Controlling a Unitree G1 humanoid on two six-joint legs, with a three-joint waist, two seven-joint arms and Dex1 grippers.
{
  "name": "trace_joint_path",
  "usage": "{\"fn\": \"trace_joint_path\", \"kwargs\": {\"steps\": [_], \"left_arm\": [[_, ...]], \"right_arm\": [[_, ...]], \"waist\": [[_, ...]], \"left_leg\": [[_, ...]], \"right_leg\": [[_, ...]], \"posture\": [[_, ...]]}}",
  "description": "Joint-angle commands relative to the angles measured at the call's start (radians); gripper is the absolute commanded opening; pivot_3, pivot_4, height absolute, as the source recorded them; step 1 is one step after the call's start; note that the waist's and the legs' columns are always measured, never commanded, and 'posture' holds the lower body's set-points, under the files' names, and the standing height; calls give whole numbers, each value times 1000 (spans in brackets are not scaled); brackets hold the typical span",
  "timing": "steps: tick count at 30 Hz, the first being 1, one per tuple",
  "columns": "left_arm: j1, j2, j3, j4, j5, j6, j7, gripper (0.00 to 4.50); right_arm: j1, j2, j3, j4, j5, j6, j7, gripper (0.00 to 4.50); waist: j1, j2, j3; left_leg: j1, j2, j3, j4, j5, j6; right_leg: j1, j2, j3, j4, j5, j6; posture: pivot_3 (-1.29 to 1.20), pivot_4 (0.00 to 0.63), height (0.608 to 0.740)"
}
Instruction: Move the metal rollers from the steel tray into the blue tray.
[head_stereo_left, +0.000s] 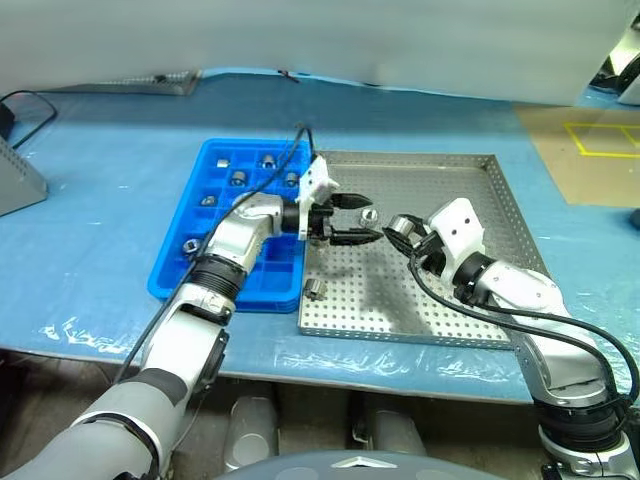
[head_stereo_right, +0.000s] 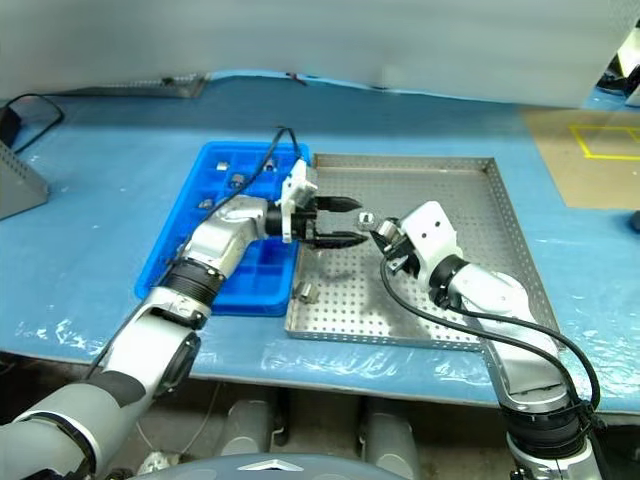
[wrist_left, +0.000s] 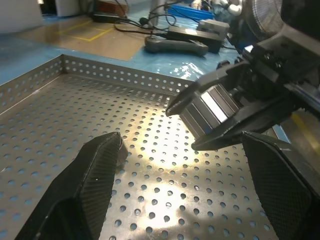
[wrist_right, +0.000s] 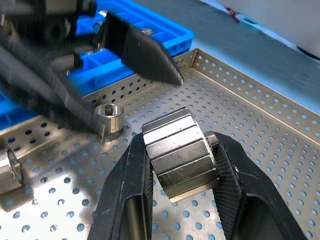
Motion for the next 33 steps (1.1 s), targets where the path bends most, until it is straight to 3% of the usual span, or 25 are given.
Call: {"fn": "trace_joint_path", "kwargs": {"steps": [1,6,10,14,20,33], "left_arm": [[-37,-8,10,45,8,-88,-46,4065],[-73,-27,52,58,-48,53,-68,4065],[-101,-40,133,-34,-223,440,-75,4065],[-45,-9,65,-143,-206,501,-136,4065],[-30,5,16,-140,-157,537,-128,4065],[-59,-74,90,-72,-185,569,-26,4065]], "right_arm": [[-34,6,-38,-76,55,33,-8,1217],[2,-171,129,-34,-166,-106,7,1217],[21,-181,146,-10,-186,-149,9,1217],[7,-205,167,23,-250,-210,13,1217],[-34,-217,186,45,-334,-279,13,1217],[-60,-222,201,70,-456,-404,58,1217]], "waist": [[-1,0,0],[4,0,0],[5,0,0],[3,0,0],[3,0,0],[2,0,0]], "left_leg": [[0,0,0,0,0,1],[0,-1,0,0,0,1],[0,-1,0,0,-1,1],[0,-1,1,0,-2,4],[1,-1,1,1,-2,4],[0,0,1,2,-3,7]], "right_leg": [[0,0,0,0,0,0],[1,-1,0,0,3,-5],[2,-1,0,-1,3,-5],[1,-1,0,-1,3,-6],[2,-1,0,0,3,-5],[2,-1,0,-1,3,-6]], "posture": [[-114,150,740],[-114,150,740],[-105,150,740],[-96,150,740],[-92,150,740],[-101,150,740]]}}
